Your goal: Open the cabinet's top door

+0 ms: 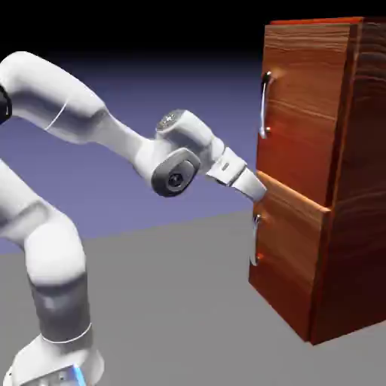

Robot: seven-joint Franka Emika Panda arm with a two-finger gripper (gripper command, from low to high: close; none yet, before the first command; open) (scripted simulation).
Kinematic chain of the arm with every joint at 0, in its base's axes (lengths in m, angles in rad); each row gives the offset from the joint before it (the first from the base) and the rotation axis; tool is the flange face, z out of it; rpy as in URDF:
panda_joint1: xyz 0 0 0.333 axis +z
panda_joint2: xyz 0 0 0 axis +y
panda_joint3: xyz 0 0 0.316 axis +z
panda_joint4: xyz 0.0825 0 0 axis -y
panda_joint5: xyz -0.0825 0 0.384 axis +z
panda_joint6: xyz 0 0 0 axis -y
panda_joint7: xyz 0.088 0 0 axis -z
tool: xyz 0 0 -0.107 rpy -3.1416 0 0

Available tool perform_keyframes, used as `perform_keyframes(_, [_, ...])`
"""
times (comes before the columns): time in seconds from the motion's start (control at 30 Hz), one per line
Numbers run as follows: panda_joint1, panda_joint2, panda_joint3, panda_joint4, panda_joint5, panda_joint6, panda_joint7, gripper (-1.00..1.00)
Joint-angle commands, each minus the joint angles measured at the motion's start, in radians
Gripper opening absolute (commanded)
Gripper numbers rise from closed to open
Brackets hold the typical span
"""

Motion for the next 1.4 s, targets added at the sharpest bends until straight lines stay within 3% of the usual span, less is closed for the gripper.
perform_keyframes(0.0, [-0.013, -0.005, 0.015, 0.008, 0.044, 0.0, 0.02, 0.0])
perform_keyframes(1.37, [-0.552, -0.227, 0.612, 0.35, 1.827, -0.008, 0.82, 0.0])
